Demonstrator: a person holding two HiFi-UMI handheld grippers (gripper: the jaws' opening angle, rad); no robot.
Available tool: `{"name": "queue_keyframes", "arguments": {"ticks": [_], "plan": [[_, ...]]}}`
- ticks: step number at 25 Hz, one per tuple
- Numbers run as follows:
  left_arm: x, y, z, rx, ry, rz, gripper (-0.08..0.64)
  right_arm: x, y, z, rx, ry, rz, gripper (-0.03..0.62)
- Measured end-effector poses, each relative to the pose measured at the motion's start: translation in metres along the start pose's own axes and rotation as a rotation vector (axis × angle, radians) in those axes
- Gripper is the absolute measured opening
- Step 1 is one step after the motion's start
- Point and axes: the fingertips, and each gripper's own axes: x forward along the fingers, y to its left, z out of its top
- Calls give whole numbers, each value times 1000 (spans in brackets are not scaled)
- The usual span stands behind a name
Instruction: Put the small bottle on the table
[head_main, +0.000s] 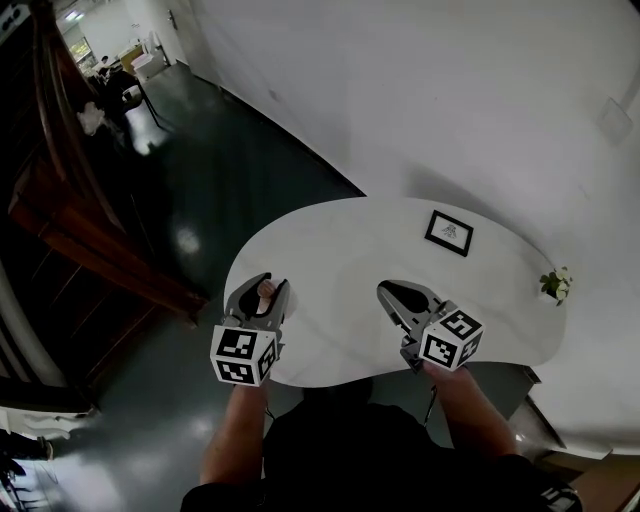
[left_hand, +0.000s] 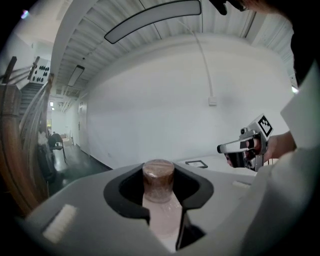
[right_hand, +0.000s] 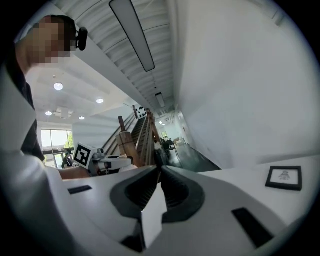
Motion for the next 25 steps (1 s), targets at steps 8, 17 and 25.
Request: {"name": "queue_keyframes", "arguments": {"ticks": [8,17,25], "plan": [[41,13,-32,-22,59,-66,138,13,-23,-8,27,33,-72,11],[89,16,-72,-25,125,-162,138,22,-42,-24,41,96,-133,11],[127,7,-114,17,216,-218,138,25,-51,-44,104,107,-161,11]]}}
